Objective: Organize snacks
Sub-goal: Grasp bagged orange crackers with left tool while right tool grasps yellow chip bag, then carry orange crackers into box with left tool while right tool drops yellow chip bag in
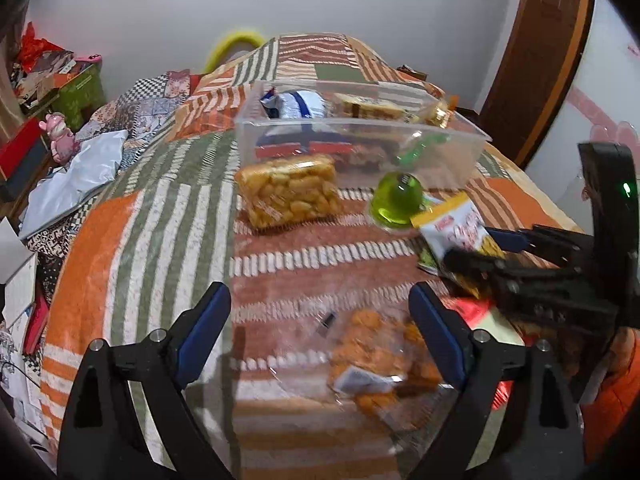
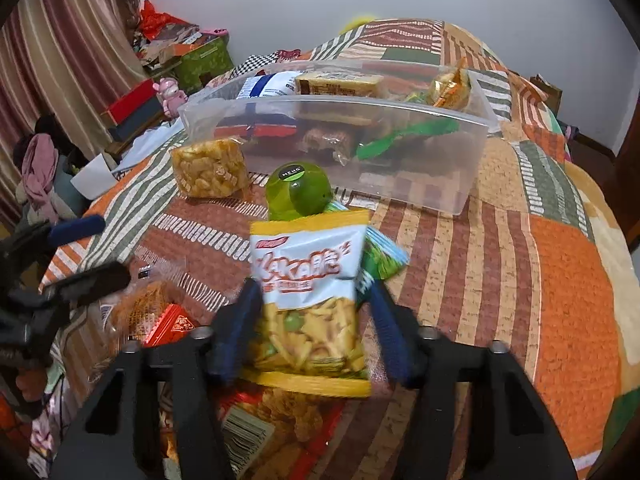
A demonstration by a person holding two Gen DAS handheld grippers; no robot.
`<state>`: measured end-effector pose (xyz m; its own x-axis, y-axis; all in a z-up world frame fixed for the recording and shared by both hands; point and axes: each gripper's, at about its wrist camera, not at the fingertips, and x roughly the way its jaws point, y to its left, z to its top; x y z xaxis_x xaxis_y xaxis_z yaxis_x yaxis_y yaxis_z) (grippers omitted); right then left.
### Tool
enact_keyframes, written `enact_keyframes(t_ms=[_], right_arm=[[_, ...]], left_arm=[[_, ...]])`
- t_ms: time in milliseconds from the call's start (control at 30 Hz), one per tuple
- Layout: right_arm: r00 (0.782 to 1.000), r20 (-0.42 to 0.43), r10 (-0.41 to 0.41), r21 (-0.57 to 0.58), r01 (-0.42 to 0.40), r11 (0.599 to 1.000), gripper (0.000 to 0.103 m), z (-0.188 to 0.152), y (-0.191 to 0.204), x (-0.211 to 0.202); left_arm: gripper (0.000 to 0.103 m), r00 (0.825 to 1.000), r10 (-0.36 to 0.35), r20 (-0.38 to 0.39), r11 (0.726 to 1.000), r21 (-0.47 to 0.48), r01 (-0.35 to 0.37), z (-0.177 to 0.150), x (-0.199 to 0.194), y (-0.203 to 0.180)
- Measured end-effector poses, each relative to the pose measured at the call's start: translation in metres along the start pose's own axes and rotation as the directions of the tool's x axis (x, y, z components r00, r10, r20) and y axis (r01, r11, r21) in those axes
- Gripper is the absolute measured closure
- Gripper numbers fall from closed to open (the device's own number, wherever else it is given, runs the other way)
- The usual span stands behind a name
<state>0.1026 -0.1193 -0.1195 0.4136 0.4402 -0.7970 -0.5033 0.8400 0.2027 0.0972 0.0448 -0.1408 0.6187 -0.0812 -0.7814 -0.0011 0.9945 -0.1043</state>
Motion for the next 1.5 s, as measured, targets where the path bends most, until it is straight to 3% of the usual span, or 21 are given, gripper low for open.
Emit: enact_keyframes(t_ms=[233, 333, 633, 767, 1000, 1033, 1167, 1267, 1500], right_arm=[[0.999, 0.045, -0.018, 0.031, 0.017, 0.999, 0.067, -0.007, -0.003, -0.017], [0.998, 0.062, -0.019, 0.043, 0.016, 0.999, 0.069, -0.011, -0.004, -0.027], [0.993, 0.121, -0.017, 0.076, 0.008, 0.997, 0.073, -0.018, -0.009, -0.055], [0.992, 0.122, -0.015, 0.073, 0.006, 0.997, 0.084, -0.018, -0.009, -0.057], [0.996, 0.087, -0.027, 0.085, 0.019, 0.996, 0.082, -0.026, -0.019, -0.05], [0.997, 0.078, -0.027, 0.097, 0.019, 0.995, 0.081, -0.027, -0.022, -0.049], [0.999, 0.046, -0.016, 0.159, 0.009, 0.987, 0.051, -0.03, -0.034, -0.043], [0.999, 0.045, 0.004, 0.194, -0.013, 0.981, 0.039, -0.03, -0.038, -0.037], [1.0, 0.025, 0.003, 0.191, -0.008, 0.981, 0.035, -0.018, -0.03, -0.018]], left_arm=[[0.01, 0.999, -0.01, -0.039, 1.0, 0.022, 0.01, -0.021, 0.002, -0.014], [0.008, 1.0, 0.001, -0.017, 1.0, 0.013, -0.001, -0.027, -0.001, -0.011], [0.008, 0.996, 0.083, -0.027, 0.996, -0.017, -0.084, -0.035, -0.017, 0.016], [0.008, 0.999, 0.01, -0.047, 0.996, -0.083, -0.014, -0.035, -0.02, 0.019], [0.007, 0.994, -0.018, -0.104, 0.995, -0.104, 0.007, -0.04, 0.004, 0.004], [0.007, 0.994, -0.019, -0.108, 0.994, -0.11, 0.006, -0.042, 0.009, 0.004], [0.01, 0.996, 0.01, -0.084, 0.994, -0.104, -0.019, -0.044, 0.013, 0.001], [0.014, 0.998, 0.028, -0.056, 0.995, -0.09, -0.033, -0.048, 0.011, -0.001], [0.022, 0.999, 0.032, -0.011, 0.995, -0.092, -0.033, -0.053, 0.007, 0.002]])
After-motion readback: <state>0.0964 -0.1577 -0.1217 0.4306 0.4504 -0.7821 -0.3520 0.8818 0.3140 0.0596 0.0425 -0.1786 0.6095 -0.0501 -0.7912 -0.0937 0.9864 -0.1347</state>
